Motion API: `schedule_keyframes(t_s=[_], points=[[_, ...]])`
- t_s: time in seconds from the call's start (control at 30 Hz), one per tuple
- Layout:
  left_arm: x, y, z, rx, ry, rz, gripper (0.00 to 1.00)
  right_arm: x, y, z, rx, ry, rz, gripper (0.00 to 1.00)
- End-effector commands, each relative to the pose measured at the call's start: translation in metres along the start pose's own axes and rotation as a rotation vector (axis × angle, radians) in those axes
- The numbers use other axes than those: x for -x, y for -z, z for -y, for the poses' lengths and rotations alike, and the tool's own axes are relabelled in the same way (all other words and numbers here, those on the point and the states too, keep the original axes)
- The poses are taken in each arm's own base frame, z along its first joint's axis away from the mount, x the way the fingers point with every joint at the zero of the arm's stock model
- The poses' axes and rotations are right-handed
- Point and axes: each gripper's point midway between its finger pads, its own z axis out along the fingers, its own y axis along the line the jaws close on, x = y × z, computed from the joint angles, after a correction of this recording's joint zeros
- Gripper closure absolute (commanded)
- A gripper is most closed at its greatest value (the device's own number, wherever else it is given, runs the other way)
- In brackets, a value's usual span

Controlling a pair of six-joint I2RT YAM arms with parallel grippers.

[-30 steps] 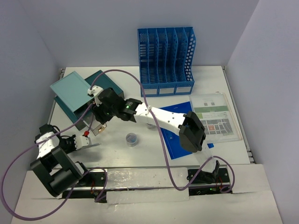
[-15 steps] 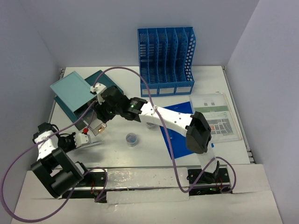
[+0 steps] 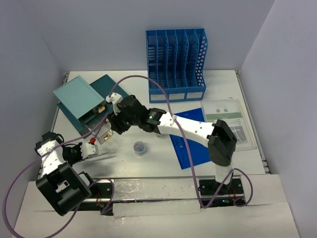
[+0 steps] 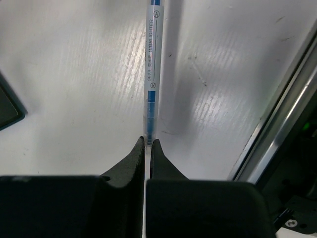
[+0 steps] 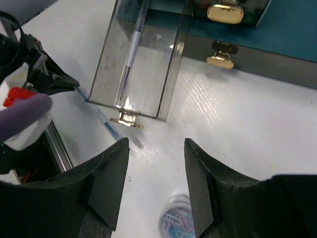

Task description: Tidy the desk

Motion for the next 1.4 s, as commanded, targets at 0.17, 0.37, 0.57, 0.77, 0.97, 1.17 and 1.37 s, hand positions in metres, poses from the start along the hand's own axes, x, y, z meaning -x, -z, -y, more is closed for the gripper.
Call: schedule_keyframes(t_s=[0.17, 0.37, 0.57, 0.77, 0.97, 1.17, 1.37], points=[[0.034, 0.01, -0.01, 0.002, -0.271, 0.112, 1.0, 0.005, 0.016, -0.027, 0.041, 0.201, 0.135, 0.44], [0.051, 0.018, -0.009, 0.004, -0.283, 0.169, 1.0, -0.014, 0.007, -0.046, 0.14, 0.263, 0.092, 0.44], [0.059, 0.023, -0.01, 0.009, -0.295, 0.19, 1.0, -0.029, 0.011, -0.072, 0.206, 0.394, 0.135, 0.42], [0.069, 0.025, -0.014, 0.037, -0.297, 0.221, 1.0, -0.03, 0.009, -0.079, 0.1, 0.586, 0.168, 0.4], [0.078, 0.028, -0.017, 0.055, -0.308, 0.237, 1.0, -0.047, 0.01, -0.073, -0.147, 0.88, 0.204, 0.34], [0.082, 0.029, -0.018, 0.059, -0.315, 0.245, 1.0, -0.059, 0.013, -0.06, -0.305, 0.969, 0.215, 0.32], [0.082, 0.028, -0.018, 0.049, -0.312, 0.249, 1.0, -0.062, 0.026, -0.056, -0.304, 0.913, 0.258, 0.28]])
